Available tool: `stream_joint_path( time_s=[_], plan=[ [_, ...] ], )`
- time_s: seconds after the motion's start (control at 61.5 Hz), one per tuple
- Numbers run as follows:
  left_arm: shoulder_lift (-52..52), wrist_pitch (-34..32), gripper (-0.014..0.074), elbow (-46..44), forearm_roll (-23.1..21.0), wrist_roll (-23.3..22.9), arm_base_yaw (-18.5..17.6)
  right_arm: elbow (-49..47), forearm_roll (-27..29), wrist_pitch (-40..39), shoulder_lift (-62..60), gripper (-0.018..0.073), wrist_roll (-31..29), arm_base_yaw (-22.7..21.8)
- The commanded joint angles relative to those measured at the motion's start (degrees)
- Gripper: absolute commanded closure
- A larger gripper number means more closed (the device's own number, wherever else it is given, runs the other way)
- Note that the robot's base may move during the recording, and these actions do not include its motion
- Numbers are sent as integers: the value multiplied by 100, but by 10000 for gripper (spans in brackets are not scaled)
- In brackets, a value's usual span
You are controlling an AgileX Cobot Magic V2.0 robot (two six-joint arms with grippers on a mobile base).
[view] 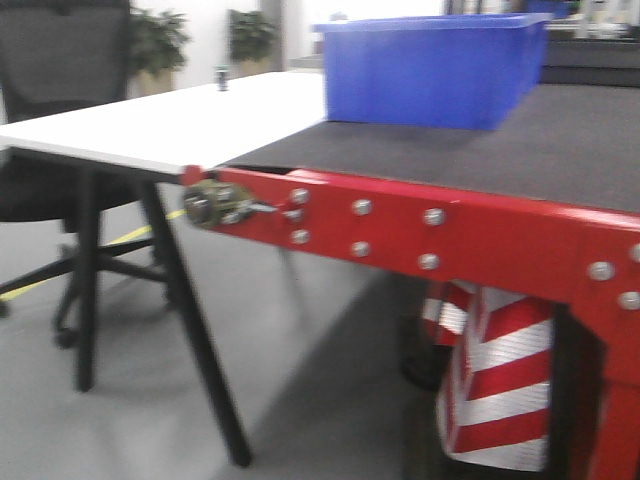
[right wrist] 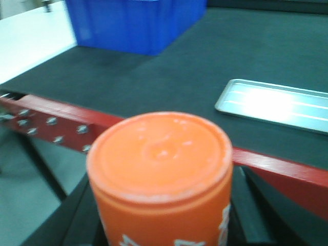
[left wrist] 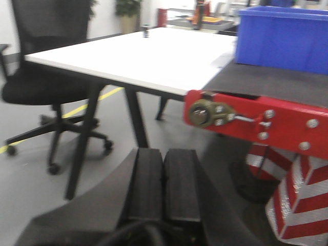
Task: Grab orange capacitor from left shelf to right conveyor
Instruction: 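Drive the base up to the dark conveyor belt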
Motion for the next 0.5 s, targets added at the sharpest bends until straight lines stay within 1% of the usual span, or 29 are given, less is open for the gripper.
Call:
stream_joint_path(
  time_s=[0.0, 0.488],
  plan=[
    [-67, -524, 723, -30, -10, -8, -42, -216, 0, -492, 99, 387, -22, -16],
    [-67, -524, 723, -30, -10, -8, -42, -216, 0, -492, 99, 387, -22, -16]
  ],
)
